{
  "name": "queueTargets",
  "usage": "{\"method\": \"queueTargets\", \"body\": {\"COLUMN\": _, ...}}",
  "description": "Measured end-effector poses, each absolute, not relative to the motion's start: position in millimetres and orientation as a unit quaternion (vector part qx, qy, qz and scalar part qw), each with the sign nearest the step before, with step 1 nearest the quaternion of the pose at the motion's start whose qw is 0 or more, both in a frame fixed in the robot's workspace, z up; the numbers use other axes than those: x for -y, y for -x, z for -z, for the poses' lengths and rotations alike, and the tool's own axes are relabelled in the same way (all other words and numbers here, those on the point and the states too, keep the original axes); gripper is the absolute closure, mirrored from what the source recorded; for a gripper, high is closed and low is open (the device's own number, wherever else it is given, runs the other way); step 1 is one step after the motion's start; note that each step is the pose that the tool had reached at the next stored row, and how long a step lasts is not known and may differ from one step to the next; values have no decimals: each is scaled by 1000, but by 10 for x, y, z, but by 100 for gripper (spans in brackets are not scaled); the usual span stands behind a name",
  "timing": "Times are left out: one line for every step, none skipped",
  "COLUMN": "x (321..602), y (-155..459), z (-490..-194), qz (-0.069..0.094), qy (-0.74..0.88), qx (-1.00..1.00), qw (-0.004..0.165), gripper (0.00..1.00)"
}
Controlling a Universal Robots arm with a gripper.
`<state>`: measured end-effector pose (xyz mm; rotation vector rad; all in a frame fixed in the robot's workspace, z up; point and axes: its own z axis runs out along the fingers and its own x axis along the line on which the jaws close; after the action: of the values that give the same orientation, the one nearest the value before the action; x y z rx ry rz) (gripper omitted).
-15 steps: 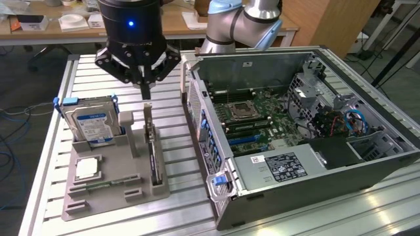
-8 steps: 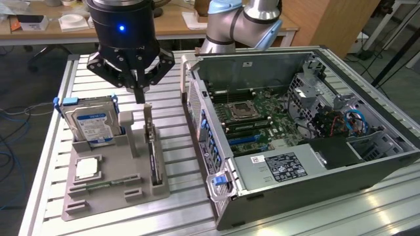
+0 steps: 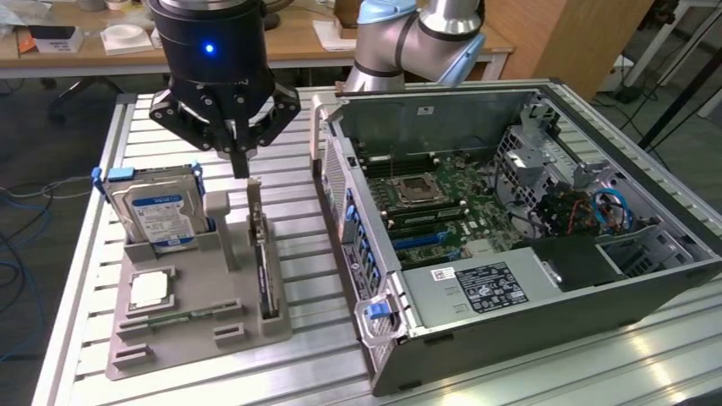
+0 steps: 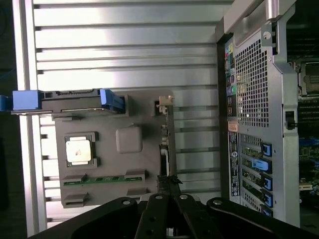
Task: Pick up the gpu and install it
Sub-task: 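Pick up the gpu and move the gpu toward the slot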
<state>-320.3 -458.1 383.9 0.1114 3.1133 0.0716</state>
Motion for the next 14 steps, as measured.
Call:
{"method": "queueTargets", "body": {"x": 4581, "y": 3202, "z": -3839, "qz": -23, "qy": -36, "qx": -999, "qw": 13, "gripper": 89}}
{"method": "queueTargets", "body": {"x": 4581, "y": 3202, "z": -3839, "qz": -23, "qy": -36, "qx": -999, "qw": 13, "gripper": 89}}
{"method": "queueTargets", "body": {"x": 4581, "y": 3202, "z": -3839, "qz": -23, "qy": -36, "qx": -999, "qw": 13, "gripper": 89}}
{"method": "queueTargets", "body": {"x": 4581, "y": 3202, "z": -3839, "qz": -23, "qy": -36, "qx": -999, "qw": 13, "gripper": 89}}
{"method": "queueTargets", "body": {"x": 4581, "y": 3202, "z": -3840, "qz": -23, "qy": -36, "qx": -999, "qw": 13, "gripper": 89}}
{"method": "queueTargets", "body": {"x": 4580, "y": 3202, "z": -3839, "qz": -23, "qy": -36, "qx": -999, "qw": 13, "gripper": 83}}
{"method": "queueTargets", "body": {"x": 4580, "y": 3202, "z": -3839, "qz": -23, "qy": -36, "qx": -999, "qw": 13, "gripper": 83}}
{"method": "queueTargets", "body": {"x": 4580, "y": 3202, "z": -3839, "qz": -23, "qy": -36, "qx": -999, "qw": 13, "gripper": 77}}
{"method": "queueTargets", "body": {"x": 4580, "y": 3202, "z": -3839, "qz": -23, "qy": -36, "qx": -999, "qw": 13, "gripper": 77}}
{"method": "queueTargets", "body": {"x": 4580, "y": 3202, "z": -3839, "qz": -23, "qy": -36, "qx": -999, "qw": 13, "gripper": 71}}
{"method": "queueTargets", "body": {"x": 4581, "y": 3202, "z": -3840, "qz": -23, "qy": -36, "qx": -999, "qw": 13, "gripper": 65}}
{"method": "queueTargets", "body": {"x": 4581, "y": 3202, "z": -3840, "qz": -23, "qy": -36, "qx": -999, "qw": 13, "gripper": 59}}
{"method": "queueTargets", "body": {"x": 4581, "y": 3202, "z": -3839, "qz": -23, "qy": -36, "qx": -999, "qw": 13, "gripper": 59}}
{"method": "queueTargets", "body": {"x": 4581, "y": 3202, "z": -3840, "qz": -23, "qy": -36, "qx": -999, "qw": 13, "gripper": 59}}
